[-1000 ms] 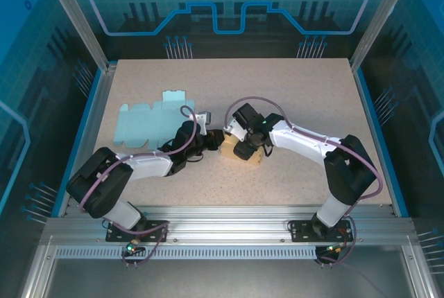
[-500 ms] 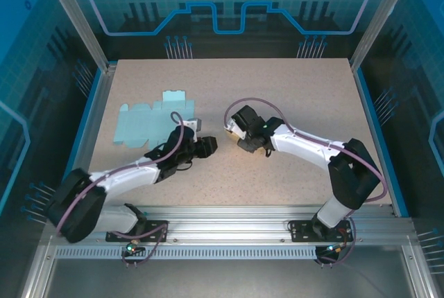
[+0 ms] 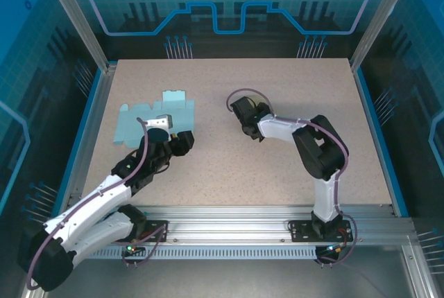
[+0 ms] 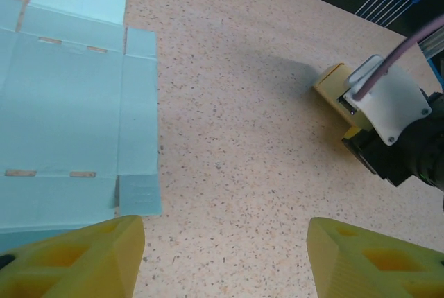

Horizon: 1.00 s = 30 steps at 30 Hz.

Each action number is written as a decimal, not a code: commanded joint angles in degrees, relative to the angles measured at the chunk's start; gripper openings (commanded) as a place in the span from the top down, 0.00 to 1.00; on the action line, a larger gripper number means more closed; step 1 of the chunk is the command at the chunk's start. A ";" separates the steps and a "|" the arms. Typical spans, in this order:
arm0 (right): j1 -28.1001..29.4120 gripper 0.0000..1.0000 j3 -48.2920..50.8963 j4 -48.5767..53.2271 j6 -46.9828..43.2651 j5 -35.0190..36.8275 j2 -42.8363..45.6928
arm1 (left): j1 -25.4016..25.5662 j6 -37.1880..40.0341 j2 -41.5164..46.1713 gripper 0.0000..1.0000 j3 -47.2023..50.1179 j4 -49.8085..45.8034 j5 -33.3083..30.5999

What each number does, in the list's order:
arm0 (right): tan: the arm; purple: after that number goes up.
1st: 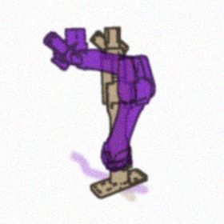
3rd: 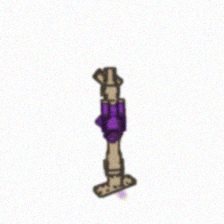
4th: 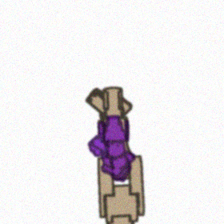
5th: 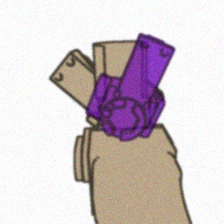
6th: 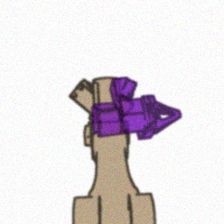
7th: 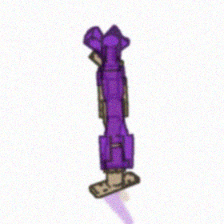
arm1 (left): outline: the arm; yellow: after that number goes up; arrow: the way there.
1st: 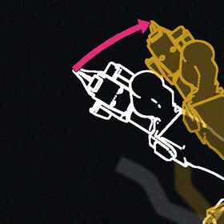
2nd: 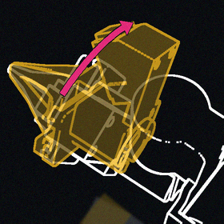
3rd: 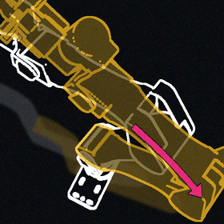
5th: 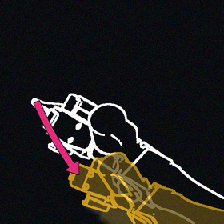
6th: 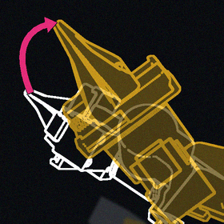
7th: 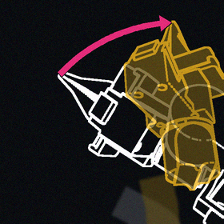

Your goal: Fold the paper box

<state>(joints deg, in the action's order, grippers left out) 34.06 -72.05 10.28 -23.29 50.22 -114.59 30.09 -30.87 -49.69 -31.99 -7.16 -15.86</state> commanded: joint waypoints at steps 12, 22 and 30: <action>2.61 0.10 -1.66 11.92 15.19 -11.24 13.13 | -3.13 5.84 -0.41 0.01 -6.31 -9.74 -5.52; 0.65 0.12 -3.14 22.03 39.76 -34.64 25.13 | -24.35 9.73 -9.64 0.01 -14.41 -12.73 4.60; 1.06 0.08 -4.82 18.43 48.04 -48.03 18.96 | -43.15 8.06 -23.97 0.02 -18.69 -10.38 19.45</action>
<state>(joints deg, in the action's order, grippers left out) 35.09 -75.13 29.04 19.29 10.15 -92.55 -9.41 -22.17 -71.07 -49.43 -17.63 -4.97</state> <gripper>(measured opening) 0.921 0.985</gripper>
